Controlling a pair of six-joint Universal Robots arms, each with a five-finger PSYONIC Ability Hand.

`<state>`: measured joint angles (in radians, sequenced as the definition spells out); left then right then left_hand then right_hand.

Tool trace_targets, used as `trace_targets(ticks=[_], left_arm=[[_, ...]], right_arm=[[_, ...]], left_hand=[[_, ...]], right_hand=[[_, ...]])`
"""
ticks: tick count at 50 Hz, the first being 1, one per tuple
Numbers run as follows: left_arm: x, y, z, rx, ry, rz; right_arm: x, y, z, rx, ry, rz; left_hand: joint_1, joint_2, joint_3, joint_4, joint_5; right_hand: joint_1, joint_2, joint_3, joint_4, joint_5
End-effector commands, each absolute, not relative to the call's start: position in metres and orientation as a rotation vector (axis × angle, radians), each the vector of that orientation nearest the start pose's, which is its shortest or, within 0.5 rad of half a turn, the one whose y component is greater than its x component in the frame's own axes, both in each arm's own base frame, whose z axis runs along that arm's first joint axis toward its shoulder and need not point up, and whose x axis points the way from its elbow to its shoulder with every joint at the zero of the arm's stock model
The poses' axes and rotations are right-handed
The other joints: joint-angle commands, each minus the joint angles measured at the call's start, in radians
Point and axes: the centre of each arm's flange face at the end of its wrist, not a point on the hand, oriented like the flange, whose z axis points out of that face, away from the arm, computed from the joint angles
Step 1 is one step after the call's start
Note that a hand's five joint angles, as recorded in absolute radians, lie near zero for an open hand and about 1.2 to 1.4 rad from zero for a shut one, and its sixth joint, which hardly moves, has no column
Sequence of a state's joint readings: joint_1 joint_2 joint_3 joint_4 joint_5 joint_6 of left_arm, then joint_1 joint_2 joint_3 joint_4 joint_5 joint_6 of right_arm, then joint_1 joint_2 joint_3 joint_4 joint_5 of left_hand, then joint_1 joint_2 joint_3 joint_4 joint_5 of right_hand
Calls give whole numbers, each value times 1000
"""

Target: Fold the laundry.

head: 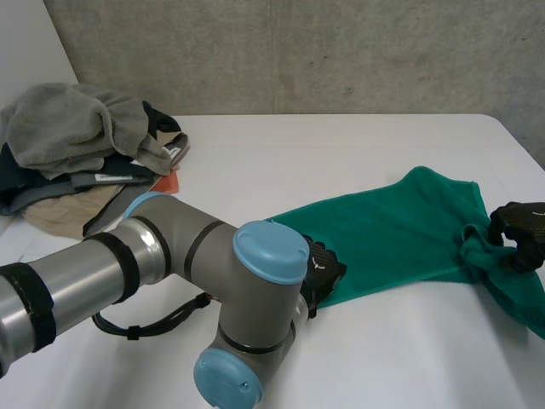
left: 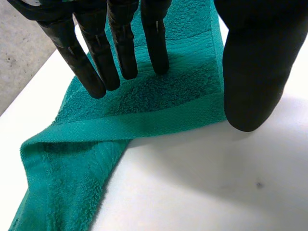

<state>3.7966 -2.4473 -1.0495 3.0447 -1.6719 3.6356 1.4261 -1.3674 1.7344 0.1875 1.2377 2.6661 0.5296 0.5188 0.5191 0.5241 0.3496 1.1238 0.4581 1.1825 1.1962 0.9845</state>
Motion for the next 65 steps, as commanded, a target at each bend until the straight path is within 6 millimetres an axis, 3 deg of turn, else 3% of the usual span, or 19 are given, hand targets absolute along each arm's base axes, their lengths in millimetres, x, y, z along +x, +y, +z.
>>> trace_targets(ticks=[1,17,22,27,34,38,39,42,43,47,48,50,53,58,59,63,65], left_arm=[[-421,-169,117,1742,2169,-1737],[-428,-180,112,1775,2109,-1679],[-430,-189,121,1735,2101,-1726],[-434,-201,135,1657,2095,-1826],[-432,-210,137,1617,2102,-1836],[-414,-223,165,1518,2129,-1836],[-400,-231,187,1436,2147,-1861],[-376,-240,229,1294,2165,-1948],[-358,-242,258,1212,2161,-2019],[-317,-241,310,1069,2126,-2142],[-311,-240,313,1062,2124,-2145],[-301,-240,315,1057,2131,-2138],[-286,-241,302,1076,2201,-2036],[-269,-258,262,1080,2328,-1799],[-266,-269,248,1078,2353,-1738],[-271,-296,223,1097,2356,-1672],[-276,-310,220,1097,2332,-1691]], right_arm=[[120,-297,195,-703,2643,-1577],[120,-296,192,-717,2646,-1578],[119,-296,192,-728,2647,-1581],[119,-296,193,-729,2647,-1586],[120,-295,194,-736,2645,-1586],[121,-295,197,-766,2640,-1601],[121,-298,203,-793,2634,-1634],[118,-304,219,-844,2621,-1724],[115,-308,232,-880,2612,-1797],[117,-312,263,-949,2582,-1916],[120,-311,266,-969,2579,-1909],[128,-306,272,-1014,2568,-1882],[147,-297,273,-1138,2546,-1780],[170,-296,250,-1370,2543,-1609],[176,-299,240,-1449,2553,-1569],[187,-318,214,-1597,2595,-1514],[191,-332,211,-1625,2605,-1573]], left_hand=[[153,164,164,159,159],[412,422,422,417,417],[866,876,876,871,871],[867,877,877,872,872],[867,877,877,872,872],[867,877,877,872,872],[867,877,877,872,872],[867,877,877,872,872],[867,877,877,872,872],[867,877,877,872,872],[867,877,877,872,872],[867,877,877,872,872],[867,877,877,872,872],[867,877,877,872,872],[867,877,877,872,872],[867,877,877,872,872],[867,877,877,872,872]], right_hand=[[273,938,214,200,237],[273,938,214,200,237],[273,938,214,200,237],[273,938,214,200,237],[273,938,214,200,237],[273,938,214,200,237],[273,938,214,200,237],[273,938,214,200,237],[273,938,214,200,237],[273,938,214,200,237],[273,938,214,200,237],[273,938,214,200,237],[273,938,214,200,237],[273,938,214,200,237],[273,938,214,200,237],[273,938,214,200,237],[273,938,214,200,237]])
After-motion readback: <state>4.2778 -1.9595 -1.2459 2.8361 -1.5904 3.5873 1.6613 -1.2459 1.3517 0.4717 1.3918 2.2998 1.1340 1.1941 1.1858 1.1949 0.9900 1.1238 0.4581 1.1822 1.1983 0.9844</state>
